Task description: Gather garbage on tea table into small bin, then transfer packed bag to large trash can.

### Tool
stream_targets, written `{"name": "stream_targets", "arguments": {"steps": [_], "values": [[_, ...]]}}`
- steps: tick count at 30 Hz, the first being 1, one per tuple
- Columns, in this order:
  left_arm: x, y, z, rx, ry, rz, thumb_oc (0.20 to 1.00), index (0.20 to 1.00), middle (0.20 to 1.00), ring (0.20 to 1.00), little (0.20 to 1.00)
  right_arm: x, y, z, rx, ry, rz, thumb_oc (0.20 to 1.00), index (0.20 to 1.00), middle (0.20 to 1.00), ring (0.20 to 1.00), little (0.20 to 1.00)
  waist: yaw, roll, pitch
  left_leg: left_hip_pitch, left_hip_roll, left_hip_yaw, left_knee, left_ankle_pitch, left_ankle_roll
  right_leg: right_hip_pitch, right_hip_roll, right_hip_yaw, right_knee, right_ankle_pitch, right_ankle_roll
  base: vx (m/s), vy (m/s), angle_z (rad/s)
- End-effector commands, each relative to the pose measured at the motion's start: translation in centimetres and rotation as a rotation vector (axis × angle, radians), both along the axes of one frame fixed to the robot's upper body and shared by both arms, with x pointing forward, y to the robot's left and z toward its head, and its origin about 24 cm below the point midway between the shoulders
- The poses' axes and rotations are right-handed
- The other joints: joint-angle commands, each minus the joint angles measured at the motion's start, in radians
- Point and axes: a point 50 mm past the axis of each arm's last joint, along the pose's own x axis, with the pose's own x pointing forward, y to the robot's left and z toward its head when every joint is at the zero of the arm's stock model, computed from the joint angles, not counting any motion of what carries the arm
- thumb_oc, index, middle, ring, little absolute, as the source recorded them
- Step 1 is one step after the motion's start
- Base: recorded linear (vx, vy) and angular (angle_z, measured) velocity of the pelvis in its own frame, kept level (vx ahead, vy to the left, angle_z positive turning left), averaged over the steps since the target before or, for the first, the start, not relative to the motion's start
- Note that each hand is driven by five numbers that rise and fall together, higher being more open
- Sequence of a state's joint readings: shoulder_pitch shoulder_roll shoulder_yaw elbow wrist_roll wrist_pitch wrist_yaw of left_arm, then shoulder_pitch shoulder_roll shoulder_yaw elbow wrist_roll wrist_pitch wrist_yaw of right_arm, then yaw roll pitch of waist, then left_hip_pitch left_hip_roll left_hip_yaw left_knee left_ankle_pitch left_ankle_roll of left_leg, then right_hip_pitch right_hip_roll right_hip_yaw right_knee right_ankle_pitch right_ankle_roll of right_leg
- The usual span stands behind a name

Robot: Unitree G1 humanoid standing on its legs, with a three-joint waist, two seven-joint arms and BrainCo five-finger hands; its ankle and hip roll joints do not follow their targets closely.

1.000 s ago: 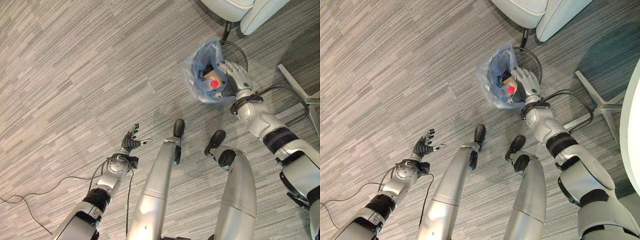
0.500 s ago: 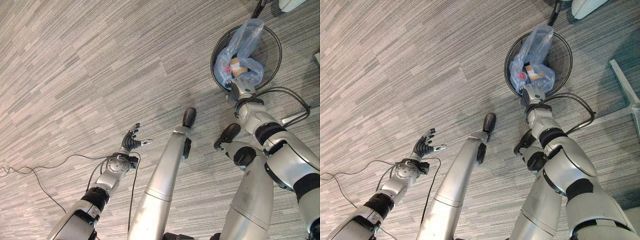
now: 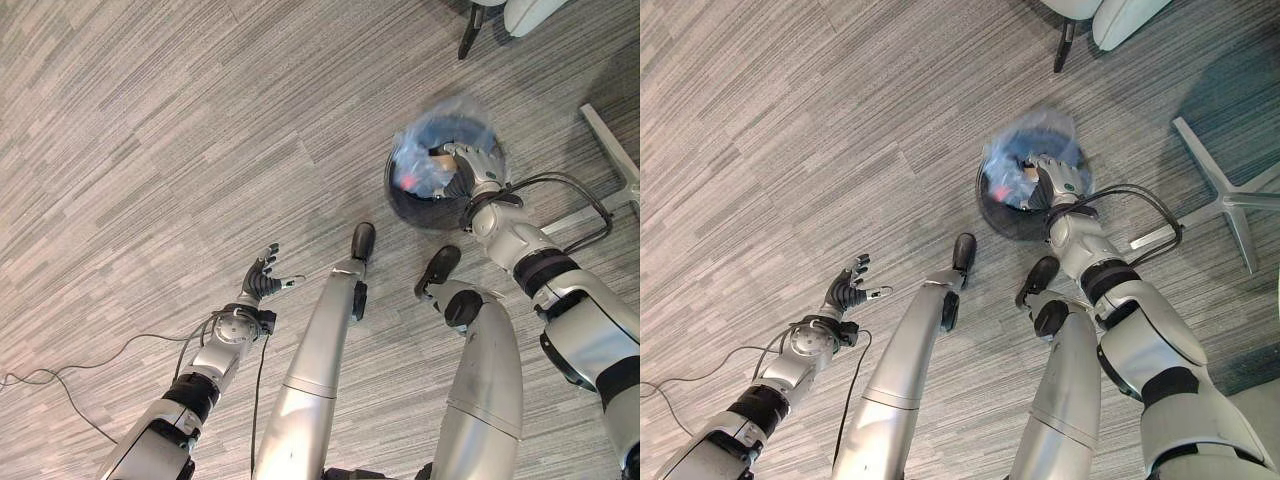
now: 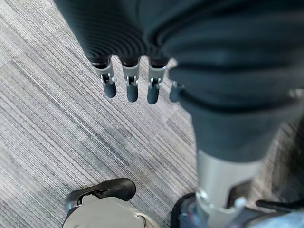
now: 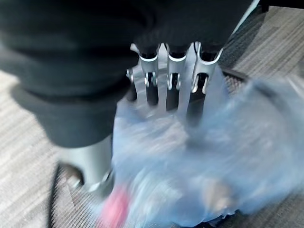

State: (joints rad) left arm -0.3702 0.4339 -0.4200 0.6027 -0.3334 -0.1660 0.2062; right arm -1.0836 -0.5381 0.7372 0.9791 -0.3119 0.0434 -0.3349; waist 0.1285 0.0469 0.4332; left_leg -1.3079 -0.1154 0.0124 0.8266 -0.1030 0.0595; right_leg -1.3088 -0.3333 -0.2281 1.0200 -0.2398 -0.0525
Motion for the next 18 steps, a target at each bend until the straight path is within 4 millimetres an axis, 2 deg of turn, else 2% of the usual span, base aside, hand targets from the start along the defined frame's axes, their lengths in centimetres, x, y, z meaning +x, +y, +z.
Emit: {"name": "stream_targets", "arguments": {"steps": [1,8,18], "values": [[-1.0,1.5,-1.2,0.010,0.032,0.061,1.000,1.000,1.000,1.000,1.000,-0.3,0.9,-0.4,-0.010,-0.015,0.055,1.000,1.000,1.000,1.000,1.000,0.021,-0.002,-0.048,0.025,0.017,-0.048,-0.126,0.002,-0.068,0.084,0.016,0.089,-0.056,-0.112,0.078,0.00,0.000,0.00],[-1.1,1.3,-1.2,0.011,0.029,0.067,1.000,1.000,1.000,1.000,1.000,-0.6,1.9,0.3,-0.041,-0.076,0.108,1.000,1.000,1.000,1.000,1.000,0.014,-0.009,-0.051,0.028,0.022,-0.045,-0.132,-0.003,-0.064,0.084,0.021,0.093,-0.065,-0.106,0.086,0.00,0.002,-0.01],[-0.7,1.2,-0.7,0.036,0.008,0.041,1.000,1.000,1.000,1.000,1.000,0.4,0.0,-0.5,-0.099,0.022,-0.034,1.000,1.000,1.000,1.000,1.000,0.032,0.006,-0.044,0.001,0.010,-0.045,-0.119,0.000,-0.064,0.056,0.009,0.099,-0.047,-0.107,0.087,0.00,0.001,-0.01]]}}
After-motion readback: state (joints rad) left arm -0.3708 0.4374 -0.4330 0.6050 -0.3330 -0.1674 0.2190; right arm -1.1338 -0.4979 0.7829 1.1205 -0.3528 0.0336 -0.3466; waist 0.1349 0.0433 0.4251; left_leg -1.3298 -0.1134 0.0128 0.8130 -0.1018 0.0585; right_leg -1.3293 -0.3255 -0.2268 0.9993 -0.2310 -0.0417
